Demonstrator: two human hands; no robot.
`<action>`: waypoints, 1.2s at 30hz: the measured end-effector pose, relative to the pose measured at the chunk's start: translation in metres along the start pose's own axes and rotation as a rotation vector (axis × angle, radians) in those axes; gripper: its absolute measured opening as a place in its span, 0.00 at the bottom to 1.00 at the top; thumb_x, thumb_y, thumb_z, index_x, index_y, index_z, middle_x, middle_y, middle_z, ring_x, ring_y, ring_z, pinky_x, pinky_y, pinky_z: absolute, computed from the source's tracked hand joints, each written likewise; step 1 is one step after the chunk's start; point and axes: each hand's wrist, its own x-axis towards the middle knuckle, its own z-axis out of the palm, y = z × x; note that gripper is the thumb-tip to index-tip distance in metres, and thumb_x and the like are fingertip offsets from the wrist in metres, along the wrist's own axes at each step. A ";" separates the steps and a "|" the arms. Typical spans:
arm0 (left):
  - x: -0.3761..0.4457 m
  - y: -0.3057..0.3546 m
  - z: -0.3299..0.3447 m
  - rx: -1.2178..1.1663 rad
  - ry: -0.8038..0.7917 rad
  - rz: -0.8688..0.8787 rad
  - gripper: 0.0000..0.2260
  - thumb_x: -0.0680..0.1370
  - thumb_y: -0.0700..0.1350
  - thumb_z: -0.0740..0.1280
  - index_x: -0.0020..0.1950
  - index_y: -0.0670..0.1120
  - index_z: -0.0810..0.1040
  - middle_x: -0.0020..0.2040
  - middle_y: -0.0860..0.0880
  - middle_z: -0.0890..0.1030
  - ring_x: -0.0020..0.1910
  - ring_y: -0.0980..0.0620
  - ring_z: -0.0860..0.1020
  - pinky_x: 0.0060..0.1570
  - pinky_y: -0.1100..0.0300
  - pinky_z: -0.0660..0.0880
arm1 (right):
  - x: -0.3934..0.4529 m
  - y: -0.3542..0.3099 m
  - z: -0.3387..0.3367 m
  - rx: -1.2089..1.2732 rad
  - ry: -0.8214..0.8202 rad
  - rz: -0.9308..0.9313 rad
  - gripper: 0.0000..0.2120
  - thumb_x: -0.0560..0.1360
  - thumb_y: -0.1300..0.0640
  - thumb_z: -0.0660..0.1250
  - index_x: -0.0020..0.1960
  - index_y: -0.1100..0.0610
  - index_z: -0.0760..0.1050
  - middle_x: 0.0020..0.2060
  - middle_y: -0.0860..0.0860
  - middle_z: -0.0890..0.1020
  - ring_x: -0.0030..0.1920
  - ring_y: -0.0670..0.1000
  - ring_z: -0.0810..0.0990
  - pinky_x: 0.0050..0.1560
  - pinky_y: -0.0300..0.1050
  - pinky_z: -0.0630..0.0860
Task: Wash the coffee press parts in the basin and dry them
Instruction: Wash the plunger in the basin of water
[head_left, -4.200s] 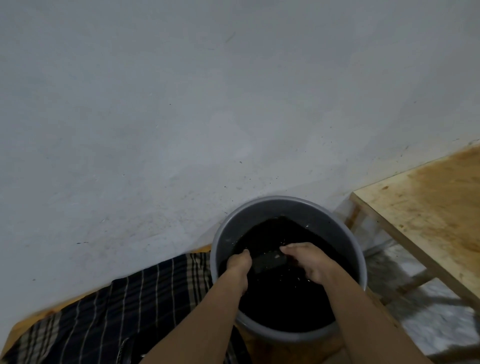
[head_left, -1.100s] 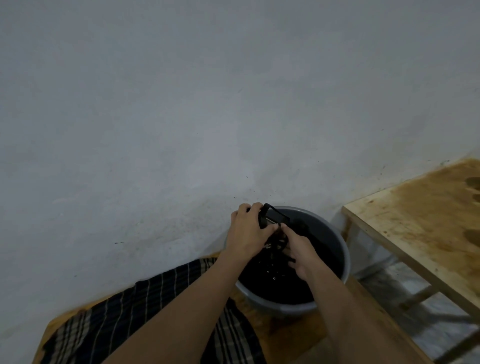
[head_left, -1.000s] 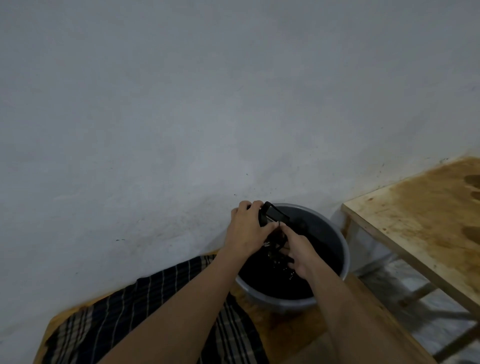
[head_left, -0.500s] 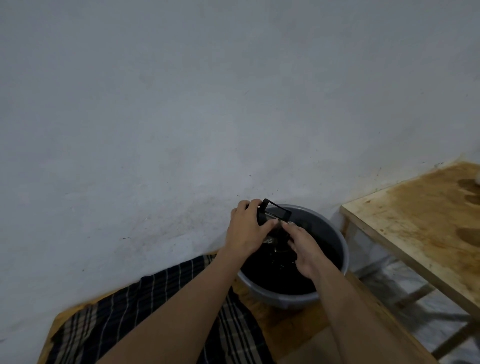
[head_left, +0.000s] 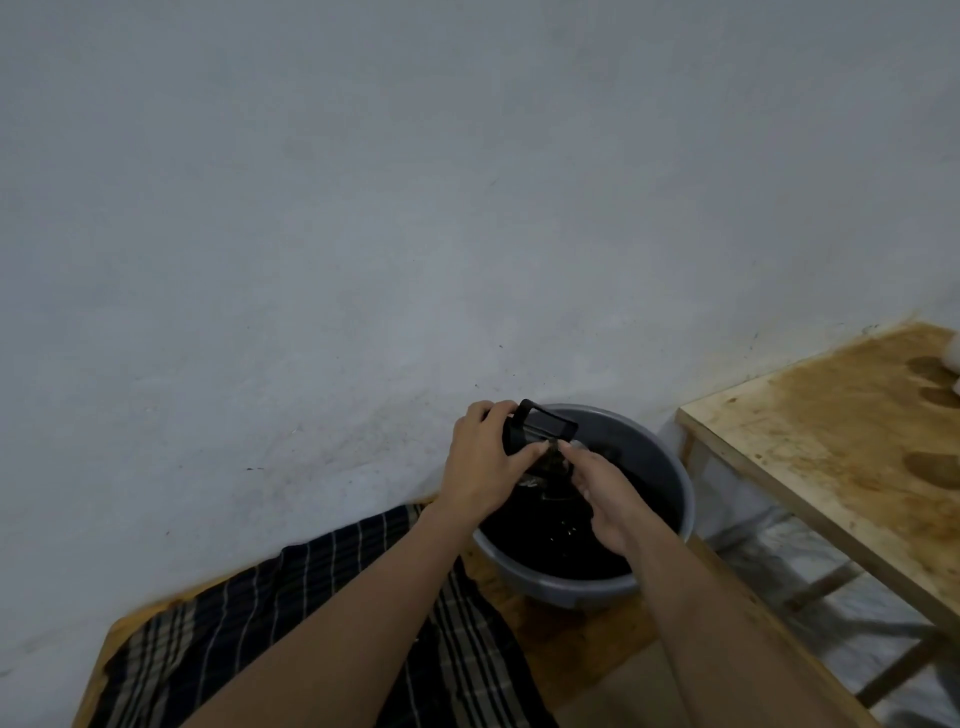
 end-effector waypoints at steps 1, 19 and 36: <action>0.000 -0.001 0.000 -0.006 0.007 -0.001 0.23 0.73 0.55 0.71 0.65 0.48 0.73 0.61 0.47 0.73 0.60 0.47 0.72 0.60 0.55 0.72 | 0.000 0.000 0.001 -0.005 0.013 -0.020 0.22 0.74 0.42 0.69 0.64 0.49 0.74 0.61 0.47 0.76 0.64 0.50 0.71 0.71 0.54 0.65; -0.036 -0.021 -0.030 -1.061 -0.013 -0.709 0.09 0.77 0.49 0.69 0.53 0.45 0.78 0.51 0.43 0.81 0.51 0.43 0.81 0.51 0.41 0.80 | -0.020 -0.011 0.029 0.028 -0.027 -0.126 0.30 0.73 0.46 0.71 0.71 0.50 0.63 0.60 0.50 0.77 0.60 0.54 0.76 0.63 0.64 0.71; -0.090 -0.158 -0.116 -0.342 -0.098 -0.623 0.11 0.78 0.46 0.65 0.59 0.46 0.79 0.47 0.44 0.84 0.44 0.43 0.82 0.45 0.52 0.80 | -0.055 0.029 0.190 -0.764 -0.210 -0.439 0.42 0.66 0.56 0.79 0.74 0.52 0.61 0.65 0.48 0.72 0.63 0.49 0.72 0.58 0.41 0.70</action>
